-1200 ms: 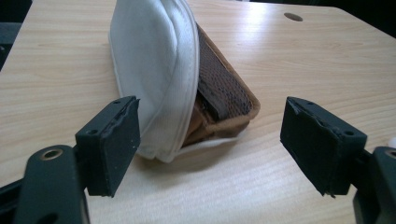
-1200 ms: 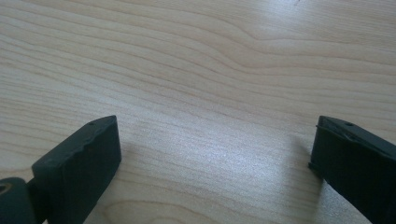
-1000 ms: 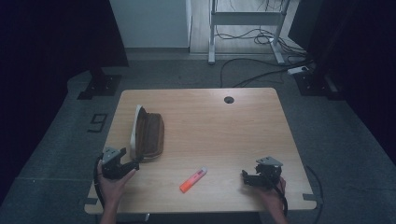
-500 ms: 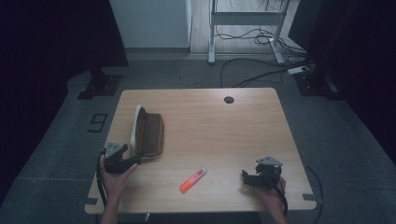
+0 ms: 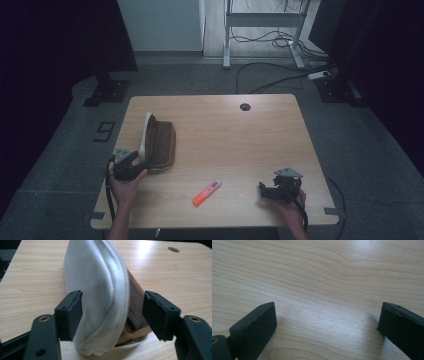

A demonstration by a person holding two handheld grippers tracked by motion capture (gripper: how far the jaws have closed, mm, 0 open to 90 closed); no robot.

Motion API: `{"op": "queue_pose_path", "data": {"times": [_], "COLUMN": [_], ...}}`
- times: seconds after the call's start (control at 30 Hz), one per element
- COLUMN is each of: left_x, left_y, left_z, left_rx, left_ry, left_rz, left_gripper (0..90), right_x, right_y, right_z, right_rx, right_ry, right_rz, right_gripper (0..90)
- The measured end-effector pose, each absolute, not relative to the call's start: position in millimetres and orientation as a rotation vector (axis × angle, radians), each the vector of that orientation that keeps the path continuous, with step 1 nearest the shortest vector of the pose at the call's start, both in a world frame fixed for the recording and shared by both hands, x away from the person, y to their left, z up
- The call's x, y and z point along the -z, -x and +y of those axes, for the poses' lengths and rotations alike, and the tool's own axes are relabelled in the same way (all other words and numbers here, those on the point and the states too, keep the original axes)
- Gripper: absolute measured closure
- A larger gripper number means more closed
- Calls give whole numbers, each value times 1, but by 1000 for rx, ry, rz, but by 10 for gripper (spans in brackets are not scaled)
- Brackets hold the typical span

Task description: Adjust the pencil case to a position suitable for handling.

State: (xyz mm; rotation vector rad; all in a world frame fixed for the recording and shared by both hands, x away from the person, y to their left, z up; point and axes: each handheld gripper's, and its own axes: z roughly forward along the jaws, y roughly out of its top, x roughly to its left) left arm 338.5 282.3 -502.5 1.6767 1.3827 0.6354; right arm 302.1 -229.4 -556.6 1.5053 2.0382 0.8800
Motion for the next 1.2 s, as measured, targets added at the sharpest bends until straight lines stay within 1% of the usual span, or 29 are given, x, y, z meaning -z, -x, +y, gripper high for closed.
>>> {"op": "queue_pose_path", "data": {"times": [0.2, 0.3, 0.4, 0.73, 0.87, 1.2], "left_x": [511, 514, 519, 519, 519, 508], "left_y": [-346, -347, -349, -348, -349, -344], "left_z": [284, 284, 286, 292, 296, 304], "left_rx": [-656, -658, -667, -710, -705, -628], "left_ry": [-1686, -1686, -1662, -1595, -1562, -1435], "left_rz": [1420, 1438, 1477, 1551, 1568, 1540], "left_gripper": [421, 477, 552, 746, 790, 832], "right_x": [557, 557, 557, 557, 557, 557], "right_y": [-302, -302, -302, -302, -302, -302], "right_z": [-229, -229, -229, -229, -229, -229], "right_rx": [-880, -880, -880, -880, -880, -880], "right_ry": [-1505, -1506, -1507, -1506, -1505, -1505], "right_rz": [2038, 2038, 2038, 2038, 2038, 2038], "right_gripper": [14, 14, 14, 14, 14, 14]}}
